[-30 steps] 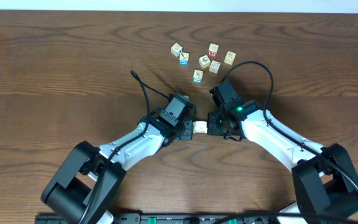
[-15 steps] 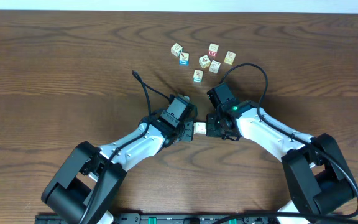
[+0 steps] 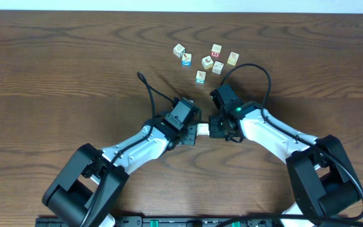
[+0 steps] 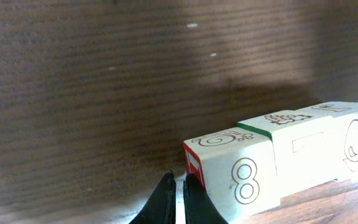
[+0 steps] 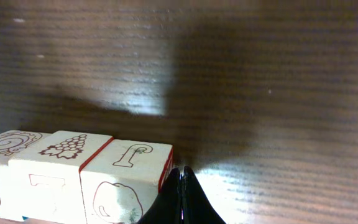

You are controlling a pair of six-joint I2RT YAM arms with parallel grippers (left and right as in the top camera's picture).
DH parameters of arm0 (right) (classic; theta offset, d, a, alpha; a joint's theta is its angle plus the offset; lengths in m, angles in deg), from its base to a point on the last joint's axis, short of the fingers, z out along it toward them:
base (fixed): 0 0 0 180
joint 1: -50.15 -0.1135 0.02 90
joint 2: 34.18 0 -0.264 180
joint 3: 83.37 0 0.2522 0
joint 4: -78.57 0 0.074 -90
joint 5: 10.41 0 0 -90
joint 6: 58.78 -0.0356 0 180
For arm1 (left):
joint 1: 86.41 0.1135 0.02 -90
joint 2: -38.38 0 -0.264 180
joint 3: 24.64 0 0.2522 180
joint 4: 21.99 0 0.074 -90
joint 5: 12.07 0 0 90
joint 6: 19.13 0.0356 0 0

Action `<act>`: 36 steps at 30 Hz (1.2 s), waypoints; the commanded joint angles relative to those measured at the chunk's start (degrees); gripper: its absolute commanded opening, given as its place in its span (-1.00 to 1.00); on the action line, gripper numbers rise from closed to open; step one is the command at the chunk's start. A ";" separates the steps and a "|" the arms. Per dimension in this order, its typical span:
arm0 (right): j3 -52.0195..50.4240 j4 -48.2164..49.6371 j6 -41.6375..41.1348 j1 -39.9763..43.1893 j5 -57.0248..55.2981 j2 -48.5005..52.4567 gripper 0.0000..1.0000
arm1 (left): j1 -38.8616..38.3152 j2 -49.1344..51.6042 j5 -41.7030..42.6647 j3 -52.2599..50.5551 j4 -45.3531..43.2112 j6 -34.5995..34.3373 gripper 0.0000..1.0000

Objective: Lift 3 blocks

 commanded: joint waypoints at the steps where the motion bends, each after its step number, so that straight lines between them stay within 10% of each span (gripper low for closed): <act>1: 1.70 1.22 4.44 1.99 5.38 0.20 -0.98 | 2.21 -1.11 3.65 1.95 -0.87 2.10 -0.84; 13: 3.58 7.91 14.62 6.64 5.33 0.20 -0.85 | 11.50 -6.58 3.65 2.75 -2.80 7.58 -0.67; 19: 3.58 19.06 20.04 6.67 0.04 0.20 -0.24 | 14.73 -9.40 3.63 2.75 -7.26 7.74 0.18; 21: 3.58 21.66 20.02 6.67 -3.08 0.20 -0.15 | 15.91 -10.62 3.67 2.75 -8.68 7.72 0.28; 27: 3.58 27.06 20.00 6.67 -13.46 0.20 0.93 | 17.79 -13.84 3.67 2.75 -9.16 7.72 0.50; 36: 3.52 22.36 20.02 6.62 -13.94 0.22 0.99 | 17.81 -18.12 3.67 2.75 -9.51 7.72 0.52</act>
